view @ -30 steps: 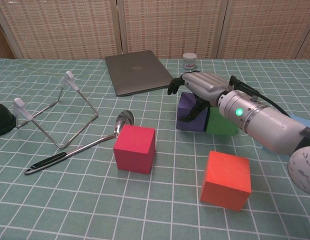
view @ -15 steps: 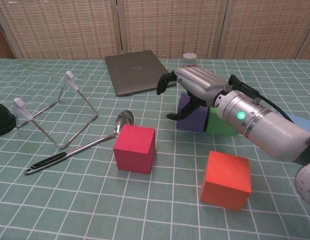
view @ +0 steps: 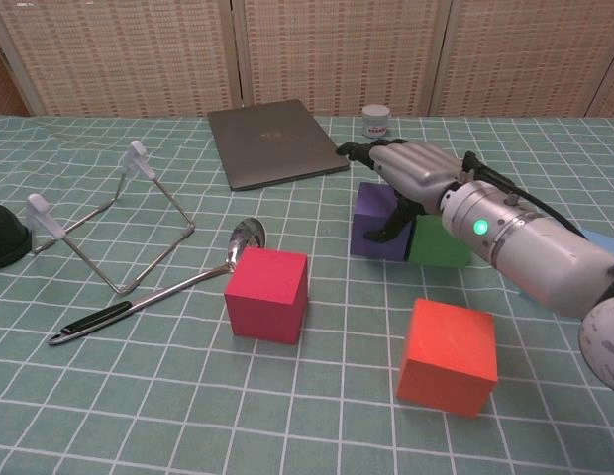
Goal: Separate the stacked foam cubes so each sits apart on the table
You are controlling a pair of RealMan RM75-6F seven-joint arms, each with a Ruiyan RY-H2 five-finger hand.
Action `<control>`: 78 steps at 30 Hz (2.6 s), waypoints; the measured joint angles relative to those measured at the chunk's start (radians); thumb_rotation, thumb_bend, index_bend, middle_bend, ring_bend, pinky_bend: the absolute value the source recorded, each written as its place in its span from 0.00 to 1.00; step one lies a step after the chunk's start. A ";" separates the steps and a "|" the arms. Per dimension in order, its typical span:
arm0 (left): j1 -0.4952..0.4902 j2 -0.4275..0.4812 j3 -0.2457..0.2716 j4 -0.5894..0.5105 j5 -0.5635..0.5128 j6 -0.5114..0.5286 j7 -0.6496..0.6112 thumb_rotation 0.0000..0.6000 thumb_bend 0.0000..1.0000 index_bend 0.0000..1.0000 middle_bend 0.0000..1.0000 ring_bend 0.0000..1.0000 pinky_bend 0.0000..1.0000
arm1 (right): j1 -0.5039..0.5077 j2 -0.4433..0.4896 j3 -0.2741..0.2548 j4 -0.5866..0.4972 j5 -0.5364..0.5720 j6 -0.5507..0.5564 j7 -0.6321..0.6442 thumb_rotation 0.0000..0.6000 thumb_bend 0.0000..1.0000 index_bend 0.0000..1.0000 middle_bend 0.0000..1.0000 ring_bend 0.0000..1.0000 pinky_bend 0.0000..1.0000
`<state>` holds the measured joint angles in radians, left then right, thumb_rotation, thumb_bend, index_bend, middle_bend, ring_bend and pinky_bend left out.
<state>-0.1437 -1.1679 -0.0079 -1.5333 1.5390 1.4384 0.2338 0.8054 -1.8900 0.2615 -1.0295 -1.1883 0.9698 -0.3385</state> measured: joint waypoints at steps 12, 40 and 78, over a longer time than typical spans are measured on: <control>-0.001 0.000 -0.001 0.002 0.000 0.000 -0.002 1.00 0.33 0.10 0.10 0.10 0.28 | 0.004 -0.064 0.002 0.107 -0.056 0.096 0.014 1.00 0.13 0.45 0.55 0.53 0.59; -0.002 0.001 -0.003 0.005 -0.005 -0.002 -0.009 1.00 0.33 0.10 0.10 0.10 0.28 | 0.033 -0.094 -0.102 0.216 -0.286 0.139 0.462 1.00 0.13 0.13 0.00 0.00 0.00; -0.014 -0.011 -0.003 0.010 -0.008 -0.023 -0.007 1.00 0.33 0.10 0.10 0.10 0.28 | -0.604 0.589 -0.345 -0.497 -0.312 0.664 0.255 1.00 0.11 0.00 0.00 0.00 0.00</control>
<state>-0.1573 -1.1787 -0.0111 -1.5233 1.5309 1.4155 0.2269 0.2011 -1.3014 -0.0840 -1.5263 -1.5004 1.6340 -0.0832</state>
